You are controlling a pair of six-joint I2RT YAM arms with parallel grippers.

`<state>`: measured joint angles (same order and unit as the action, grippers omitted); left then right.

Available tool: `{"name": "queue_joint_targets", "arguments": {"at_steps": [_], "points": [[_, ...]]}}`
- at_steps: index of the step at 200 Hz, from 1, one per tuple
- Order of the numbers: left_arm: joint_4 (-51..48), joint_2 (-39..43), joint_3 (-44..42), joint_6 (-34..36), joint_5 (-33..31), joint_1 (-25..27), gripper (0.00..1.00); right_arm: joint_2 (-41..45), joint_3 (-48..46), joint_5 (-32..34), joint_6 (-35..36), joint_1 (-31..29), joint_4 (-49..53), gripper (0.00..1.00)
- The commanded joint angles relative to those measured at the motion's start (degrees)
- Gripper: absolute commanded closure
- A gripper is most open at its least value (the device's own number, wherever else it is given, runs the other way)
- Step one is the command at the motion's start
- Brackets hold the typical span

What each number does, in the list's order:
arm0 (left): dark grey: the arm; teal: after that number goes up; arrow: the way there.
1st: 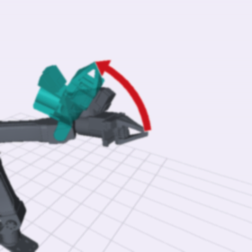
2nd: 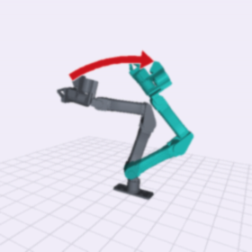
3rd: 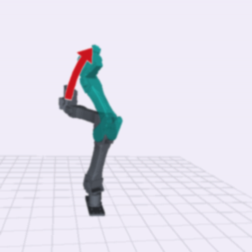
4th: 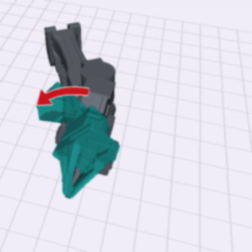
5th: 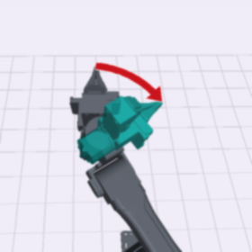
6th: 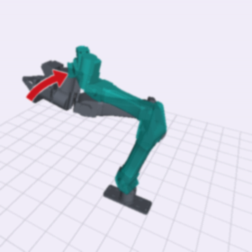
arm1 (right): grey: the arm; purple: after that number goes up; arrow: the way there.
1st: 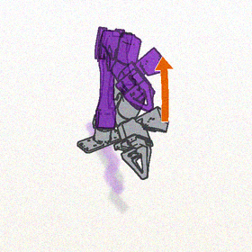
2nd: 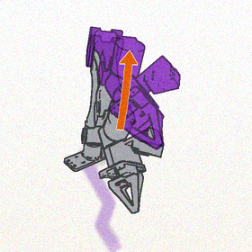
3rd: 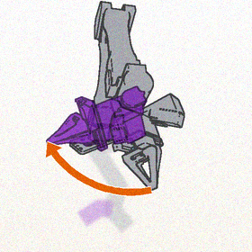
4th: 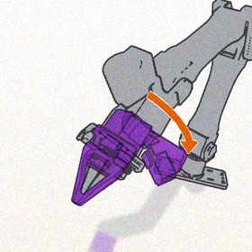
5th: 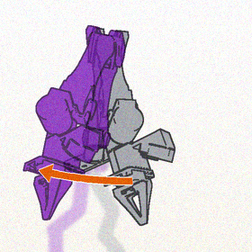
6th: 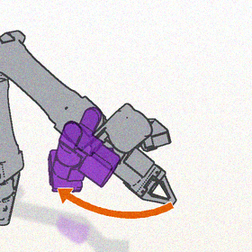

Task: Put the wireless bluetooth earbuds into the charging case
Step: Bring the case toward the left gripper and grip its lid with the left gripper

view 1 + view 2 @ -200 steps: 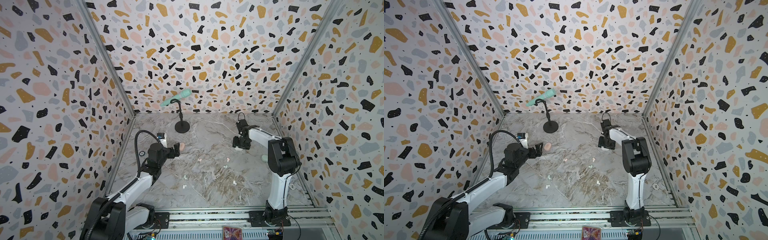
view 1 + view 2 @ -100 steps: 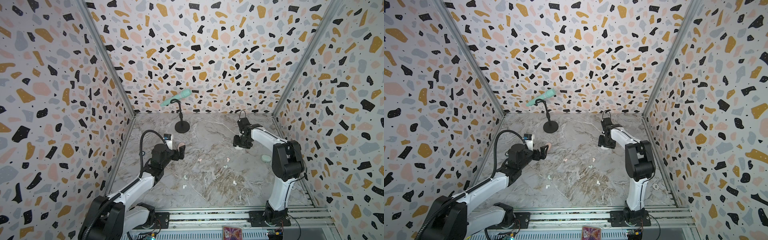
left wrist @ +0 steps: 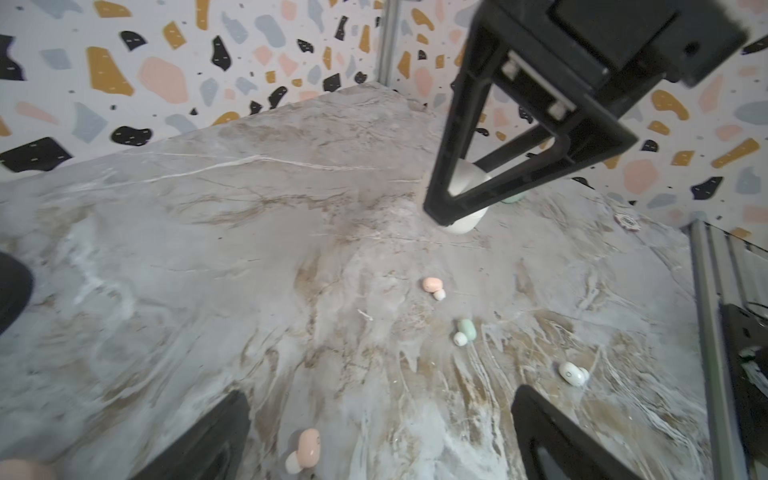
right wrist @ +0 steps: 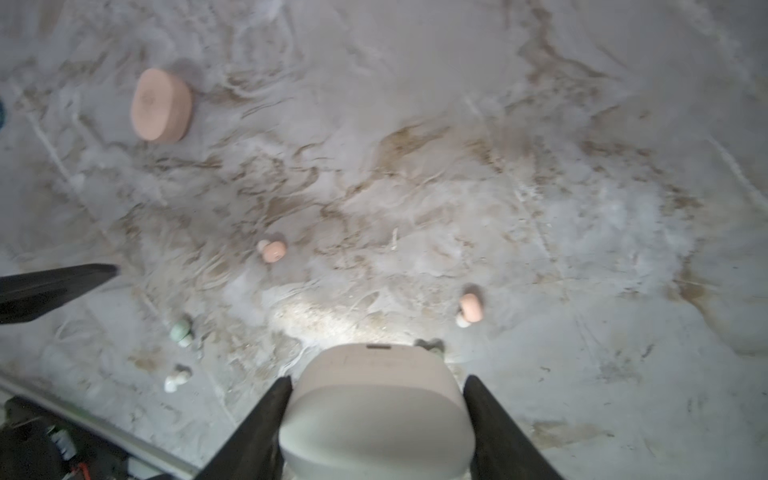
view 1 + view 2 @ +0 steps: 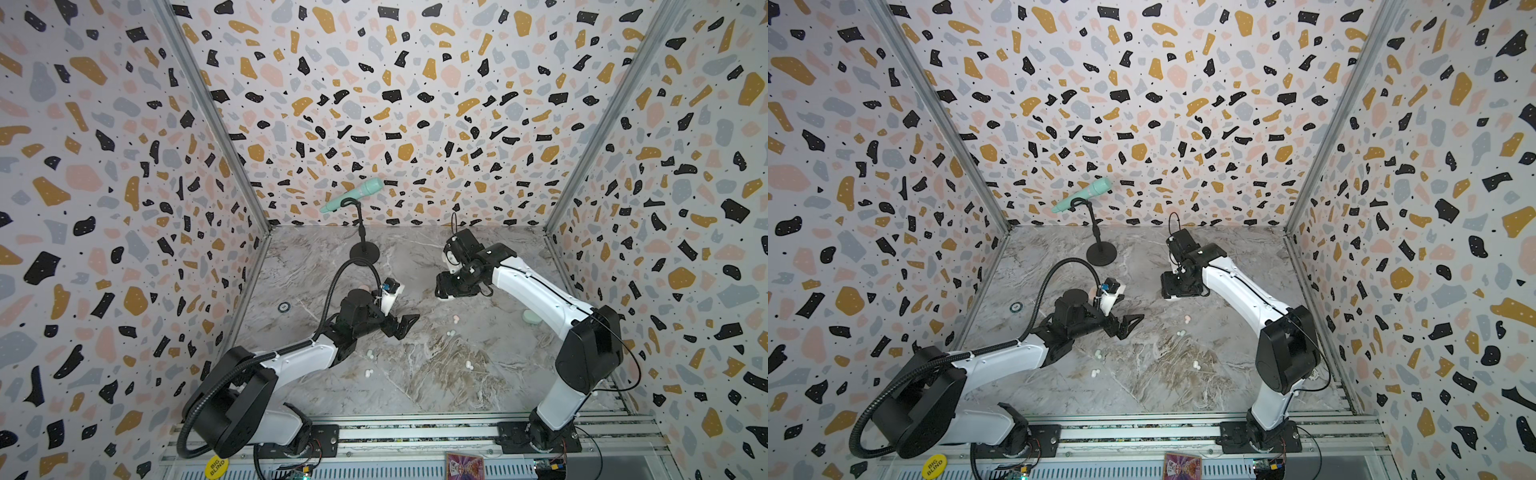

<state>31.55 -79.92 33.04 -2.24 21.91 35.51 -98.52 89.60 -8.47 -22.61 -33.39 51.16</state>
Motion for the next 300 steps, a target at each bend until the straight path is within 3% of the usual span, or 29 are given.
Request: {"name": "queue_joint_targets", "arguments": {"at_steps": [1,69,177,300], "points": [[9.23,-0.26,1.51,2.78,5.69,1.02,0.01,3.21,3.36,-3.75,-0.14,-2.46,4.6,0.41],[9.26,0.3,2.25,8.8,4.88,2.02,0.09,2.84,7.85,-7.66,-1.39,-6.31,6.51,0.41],[13.93,1.87,0.84,8.15,6.28,2.36,0.31,1.58,10.89,-10.28,-2.1,-7.57,6.3,0.43],[13.37,0.99,1.16,8.83,6.55,3.08,0.43,1.49,11.3,-11.97,-2.79,-8.36,5.27,0.43]]}}
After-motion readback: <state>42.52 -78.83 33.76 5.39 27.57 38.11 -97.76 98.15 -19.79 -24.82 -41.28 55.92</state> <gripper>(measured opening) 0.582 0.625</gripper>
